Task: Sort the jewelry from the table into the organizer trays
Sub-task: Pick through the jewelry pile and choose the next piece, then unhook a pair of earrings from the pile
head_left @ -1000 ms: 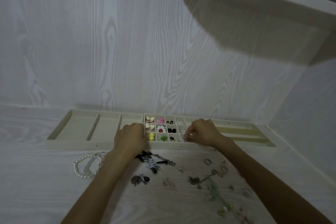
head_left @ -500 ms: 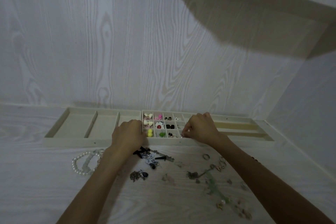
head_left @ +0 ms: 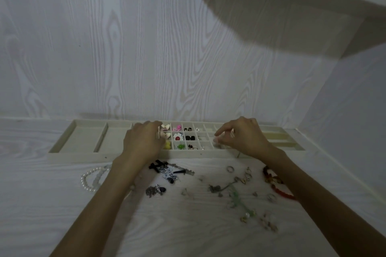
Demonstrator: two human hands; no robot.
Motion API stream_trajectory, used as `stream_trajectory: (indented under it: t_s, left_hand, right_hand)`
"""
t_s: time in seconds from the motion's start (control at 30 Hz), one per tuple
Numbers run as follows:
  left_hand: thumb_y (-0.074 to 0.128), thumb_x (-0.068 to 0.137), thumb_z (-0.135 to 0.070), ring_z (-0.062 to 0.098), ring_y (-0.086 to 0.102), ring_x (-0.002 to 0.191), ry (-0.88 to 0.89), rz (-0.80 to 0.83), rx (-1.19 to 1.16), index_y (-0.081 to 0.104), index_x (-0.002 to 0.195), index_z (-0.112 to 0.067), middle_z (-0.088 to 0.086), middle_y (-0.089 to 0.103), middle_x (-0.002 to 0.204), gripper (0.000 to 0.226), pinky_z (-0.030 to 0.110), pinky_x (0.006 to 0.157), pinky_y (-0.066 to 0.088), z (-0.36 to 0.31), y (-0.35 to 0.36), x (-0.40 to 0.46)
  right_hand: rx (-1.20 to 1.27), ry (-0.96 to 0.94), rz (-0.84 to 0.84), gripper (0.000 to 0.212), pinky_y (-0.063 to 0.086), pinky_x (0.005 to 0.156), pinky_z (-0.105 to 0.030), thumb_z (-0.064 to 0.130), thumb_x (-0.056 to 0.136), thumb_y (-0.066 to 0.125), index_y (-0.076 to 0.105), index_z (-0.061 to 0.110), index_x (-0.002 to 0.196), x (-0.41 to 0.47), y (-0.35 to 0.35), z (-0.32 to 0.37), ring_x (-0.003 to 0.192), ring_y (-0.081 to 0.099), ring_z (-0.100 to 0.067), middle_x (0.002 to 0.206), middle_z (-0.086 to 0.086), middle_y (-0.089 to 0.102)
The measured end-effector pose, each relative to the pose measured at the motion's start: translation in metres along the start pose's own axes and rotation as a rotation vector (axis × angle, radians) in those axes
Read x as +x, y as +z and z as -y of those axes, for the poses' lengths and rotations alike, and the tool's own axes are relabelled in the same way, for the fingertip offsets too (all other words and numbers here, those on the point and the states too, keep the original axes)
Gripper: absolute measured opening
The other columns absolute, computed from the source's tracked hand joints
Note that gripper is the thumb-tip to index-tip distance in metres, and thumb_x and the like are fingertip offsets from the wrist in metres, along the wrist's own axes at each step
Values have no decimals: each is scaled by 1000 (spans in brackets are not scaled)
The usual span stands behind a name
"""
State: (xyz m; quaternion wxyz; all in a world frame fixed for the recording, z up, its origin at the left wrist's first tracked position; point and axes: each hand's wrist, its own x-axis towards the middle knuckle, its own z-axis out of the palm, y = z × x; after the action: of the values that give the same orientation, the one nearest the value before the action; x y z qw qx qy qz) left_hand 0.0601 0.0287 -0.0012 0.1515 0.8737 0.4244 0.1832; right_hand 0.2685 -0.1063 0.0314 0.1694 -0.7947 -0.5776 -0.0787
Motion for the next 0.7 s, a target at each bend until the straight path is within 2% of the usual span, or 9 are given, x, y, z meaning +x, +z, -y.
stream_trajectory:
  t_s: [0.07,0.17,0.27,0.33,0.4,0.5,0.6,0.7]
  left_hand:
    - [57,92,-28,27,46,125,56,-34,-67,50,135,-23,4,55,134,44,38,98,39,-12,-6,-12]
    - [60,90,-27,16,54,114,157,113,-135,59,125,-31,-7,59,126,35,31,91,44,-30,-3,-35]
    - [63,89,-28,8,57,107,264,322,-150,62,119,-32,-13,60,123,31,31,94,47,-44,8,-60]
    - [63,89,-27,7,58,107,317,356,-138,63,119,-32,-14,61,122,30,29,91,48,-54,16,-73]
    - [64,88,-28,4,57,104,372,371,-130,64,116,-36,-17,62,120,29,25,86,48,-65,26,-88]
    - [65,87,-28,1,55,96,424,408,-177,64,116,-36,-19,63,115,30,23,79,44,-86,41,-105]
    - [67,85,-32,3,56,92,412,377,-184,66,110,-34,-18,63,109,26,23,75,43,-100,53,-113]
    - [69,81,-43,3,53,85,367,300,-140,66,102,-32,-16,63,101,24,22,71,40,-109,62,-119]
  right_hand:
    - [30,-5,14,20,31,85,-29,49,77,69,72,35,92,-24,-12,-4,84,54,-7,74,15,65]
    - [37,15,103,20,35,85,-28,49,77,70,72,36,91,-64,-24,-13,84,53,-2,79,17,67]
    - [42,53,220,16,38,69,-18,40,79,71,72,35,93,-102,-30,-25,72,51,5,80,20,63]
    - [27,84,287,14,34,59,-11,33,83,69,72,34,97,-123,-30,-32,68,49,6,81,19,59]
    - [41,112,308,15,35,58,-9,27,87,65,71,32,100,-141,-26,-36,68,49,3,87,14,60]
    - [72,143,253,19,39,69,-15,22,89,61,71,30,103,-164,-17,-37,77,51,0,100,10,65]
    - [123,144,140,16,43,71,-16,26,86,65,71,33,100,-181,-6,-37,77,54,0,93,13,66]
    - [160,128,44,19,40,72,-13,26,85,68,70,32,103,-193,-1,-36,84,53,-3,96,12,67]
